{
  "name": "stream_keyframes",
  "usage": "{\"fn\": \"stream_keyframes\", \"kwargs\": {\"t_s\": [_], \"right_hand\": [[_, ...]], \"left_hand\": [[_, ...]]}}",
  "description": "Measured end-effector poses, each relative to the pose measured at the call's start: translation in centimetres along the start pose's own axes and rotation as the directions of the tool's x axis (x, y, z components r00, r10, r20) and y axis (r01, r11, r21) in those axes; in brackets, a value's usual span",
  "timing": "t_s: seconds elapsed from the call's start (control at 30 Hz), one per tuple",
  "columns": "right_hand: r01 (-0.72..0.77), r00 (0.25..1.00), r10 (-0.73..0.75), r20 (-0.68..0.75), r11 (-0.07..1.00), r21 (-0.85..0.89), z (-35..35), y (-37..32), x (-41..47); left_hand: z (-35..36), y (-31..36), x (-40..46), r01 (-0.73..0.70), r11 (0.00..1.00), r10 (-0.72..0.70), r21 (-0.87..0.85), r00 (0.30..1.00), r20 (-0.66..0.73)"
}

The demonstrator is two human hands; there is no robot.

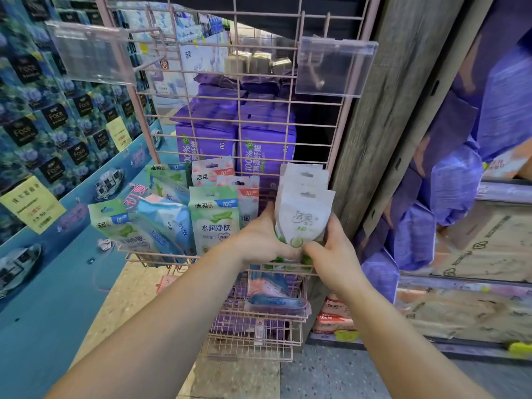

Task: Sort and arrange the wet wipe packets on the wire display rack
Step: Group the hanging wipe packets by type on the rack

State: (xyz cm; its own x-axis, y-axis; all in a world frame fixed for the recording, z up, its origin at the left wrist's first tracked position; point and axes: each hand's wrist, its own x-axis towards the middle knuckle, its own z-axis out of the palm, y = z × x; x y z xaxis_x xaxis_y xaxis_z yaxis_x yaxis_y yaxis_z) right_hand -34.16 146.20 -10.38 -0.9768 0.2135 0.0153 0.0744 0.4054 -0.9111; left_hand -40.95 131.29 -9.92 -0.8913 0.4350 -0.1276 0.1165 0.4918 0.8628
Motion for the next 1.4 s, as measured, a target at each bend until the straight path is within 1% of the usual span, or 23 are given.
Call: {"fn": "stream_keyframes", "kwargs": {"t_s": [0.1, 0.2, 0.23, 0.3, 0.37, 0.43, 0.53, 0.6, 0.7, 0.77, 0.83, 0.93, 1.03, 1.07, 1.13, 1.2, 1.23, 1.3, 1.33, 1.37, 1.4], "right_hand": [[0.008, 1.0, -0.008, 0.009, 0.999, 0.039, 0.0, 0.1, -0.5], [0.013, 1.0, -0.014, 0.005, 0.999, 0.051, 0.1, 0.1, -0.2], [0.021, 1.0, -0.02, -0.009, 0.999, 0.05, 0.2, 0.3, -0.1], [0.028, 1.0, -0.028, -0.015, 0.999, 0.033, 0.3, 0.7, 0.0], [0.03, 1.0, -0.03, -0.004, 0.999, 0.01, 0.2, 1.0, 0.1], [0.004, 1.0, -0.005, 0.015, 0.998, 0.063, -0.2, 0.8, 0.6], [-0.055, 0.993, 0.033, 0.109, 0.979, 0.198, -1.1, 0.2, 1.7], [-0.044, 0.988, 0.011, 0.154, 0.976, 0.213, -1.4, -0.1, 2.0], [0.065, 0.99, -0.086, 0.115, 0.983, 0.171, -0.9, 0.0, 1.6], [0.108, 0.989, -0.122, 0.083, 0.983, 0.148, -0.5, 0.4, 1.7], [0.1, 0.991, -0.11, 0.079, 0.988, 0.118, -0.3, 0.6, 1.9], [0.107, 0.988, -0.113, 0.106, 0.992, 0.059, -0.4, 0.7, 1.9], [0.149, 0.984, -0.154, 0.094, 0.987, 0.058, -0.6, 0.8, 1.9], [0.142, 0.984, -0.149, 0.095, 0.987, 0.07, -0.6, 0.9, 1.9], [0.125, 0.986, -0.131, 0.106, 0.99, 0.059, -0.6, 1.2, 1.9], [0.1, 0.986, -0.105, 0.131, 0.994, 0.043, -0.6, 1.4, 1.6], [0.096, 0.986, -0.101, 0.13, 0.994, 0.047, -0.6, 1.4, 1.5], [0.106, 0.992, -0.111, 0.063, 0.991, 0.083, -0.6, 0.9, 1.1], [0.106, 0.994, -0.104, -0.024, 0.988, 0.117, -0.6, 1.3, 1.0], [0.091, 0.987, -0.065, -0.15, 0.981, 0.174, -0.7, 1.8, 0.8], [0.058, 0.955, 0.016, -0.295, 0.968, 0.243, -0.7, 2.7, 0.5]], "left_hand": [[-0.2, 0.0, -0.1, 0.069, 0.995, -0.07, -0.075, 0.997, -0.011], [0.4, 0.4, 0.0, 0.041, 0.987, -0.038, -0.154, 0.999, 0.023], [0.6, 0.3, 0.2, 0.025, 0.988, -0.024, -0.153, 1.0, 0.01], [0.9, 0.4, 0.3, 0.037, 0.996, -0.04, -0.082, 0.999, -0.031], [0.7, 0.3, 0.7, 0.11, 0.993, -0.112, -0.039, 0.992, -0.055], [0.5, 0.5, 1.1, 0.152, 0.985, -0.151, -0.085, 0.988, 0.016], [0.4, 0.7, 2.0, 0.196, 0.951, -0.164, -0.238, 0.975, 0.15], [0.6, 0.8, 1.6, 0.156, 0.944, -0.114, -0.292, 0.981, 0.154], [0.7, 0.1, 1.1, 0.012, 0.948, 0.002, -0.319, 0.999, 0.044], [0.6, 0.0, 1.3, -0.043, 0.969, 0.047, -0.242, 0.999, 0.008], [0.6, 0.3, 1.6, -0.022, 0.986, 0.022, -0.168, 1.0, 0.003], [0.6, 0.3, 1.9, 0.084, 0.991, -0.085, -0.107, 0.996, 0.0], [0.7, 0.4, 1.6, 0.098, 0.991, -0.1, -0.09, 0.995, -0.017], [0.7, 0.5, 1.4, 0.096, 0.994, -0.098, -0.058, 0.995, -0.026], [0.4, 1.0, 0.8, 0.102, 0.99, -0.103, 0.097, 0.995, 0.003], [0.4, 1.2, 0.1, 0.131, 0.949, -0.157, 0.286, 0.985, 0.069], [0.4, 1.2, -0.2, 0.141, 0.929, -0.175, 0.341, 0.982, 0.072], [0.4, 1.2, -0.9, 0.147, 0.905, -0.163, 0.399, 0.987, 0.005], [0.2, 1.2, -1.4, 0.142, 0.898, -0.128, 0.418, 0.99, -0.06], [0.0, 1.4, -2.3, 0.126, 0.901, -0.076, 0.414, 0.988, -0.135], [-0.2, 1.4, -3.3, 0.093, 0.925, -0.013, 0.37, 0.977, -0.212]]}}
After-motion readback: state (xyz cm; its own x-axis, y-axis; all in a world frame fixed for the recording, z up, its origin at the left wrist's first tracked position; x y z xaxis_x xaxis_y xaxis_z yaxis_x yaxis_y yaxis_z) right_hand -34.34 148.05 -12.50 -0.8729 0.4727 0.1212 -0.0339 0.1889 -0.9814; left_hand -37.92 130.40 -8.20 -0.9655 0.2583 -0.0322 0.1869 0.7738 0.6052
